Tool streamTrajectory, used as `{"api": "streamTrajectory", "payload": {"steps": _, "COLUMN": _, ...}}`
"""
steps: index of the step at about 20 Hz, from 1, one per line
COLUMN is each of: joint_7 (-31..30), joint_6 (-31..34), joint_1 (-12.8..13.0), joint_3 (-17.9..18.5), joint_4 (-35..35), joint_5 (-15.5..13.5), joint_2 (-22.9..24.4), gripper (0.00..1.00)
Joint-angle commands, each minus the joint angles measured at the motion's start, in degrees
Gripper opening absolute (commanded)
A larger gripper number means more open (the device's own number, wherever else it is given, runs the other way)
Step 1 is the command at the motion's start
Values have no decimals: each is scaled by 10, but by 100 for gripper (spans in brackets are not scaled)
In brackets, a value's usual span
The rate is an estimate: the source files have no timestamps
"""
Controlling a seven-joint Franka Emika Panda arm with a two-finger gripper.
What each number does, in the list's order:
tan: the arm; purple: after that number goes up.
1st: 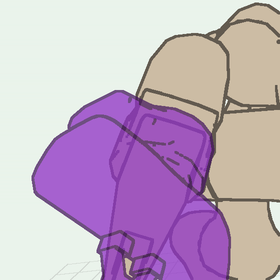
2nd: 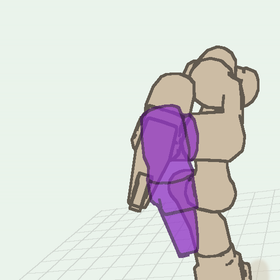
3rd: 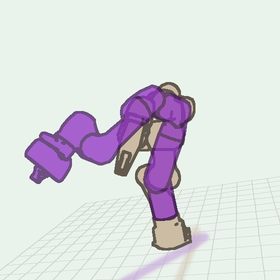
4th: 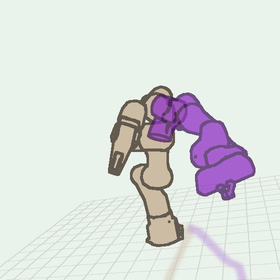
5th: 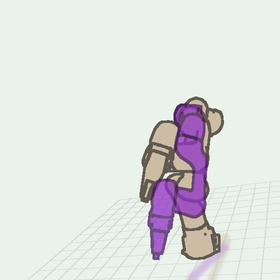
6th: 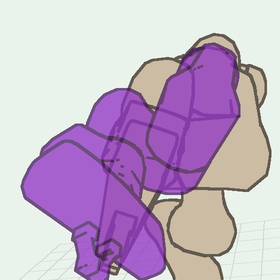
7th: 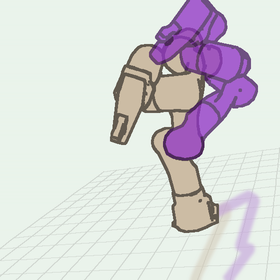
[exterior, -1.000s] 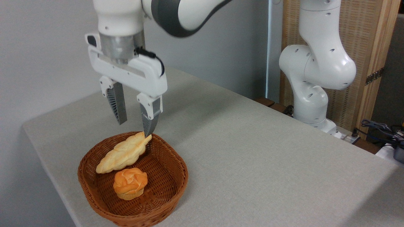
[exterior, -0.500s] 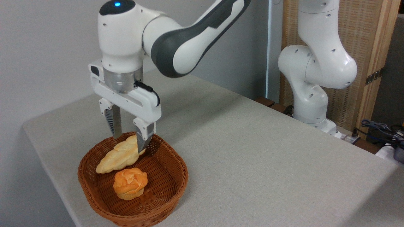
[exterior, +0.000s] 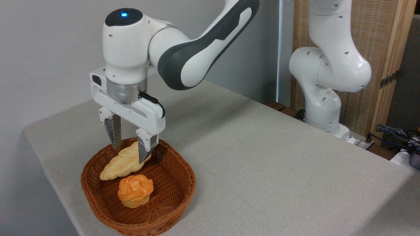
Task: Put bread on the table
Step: 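Descend the gripper around the middle of the long loaf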
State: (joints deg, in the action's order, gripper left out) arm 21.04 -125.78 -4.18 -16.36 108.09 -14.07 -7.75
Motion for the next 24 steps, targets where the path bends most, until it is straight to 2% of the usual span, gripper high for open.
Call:
{"api": "streamTrajectory", "payload": {"steps": 1, "joint_7": -8, "joint_6": -14, "joint_1": -5, "joint_3": -7, "joint_4": 7, "joint_5": -10, "joint_2": -2, "gripper": 100}}
{"api": "streamTrajectory", "payload": {"steps": 22, "joint_7": -7, "joint_6": -48, "joint_1": 3, "joint_3": -16, "joint_4": 27, "joint_5": -4, "joint_2": -11, "gripper": 100}}
{"api": "streamTrajectory", "payload": {"steps": 24, "joint_7": -5, "joint_6": -49, "joint_1": 3, "joint_3": -16, "joint_4": 27, "joint_5": -4, "joint_2": -11, "gripper": 89}}
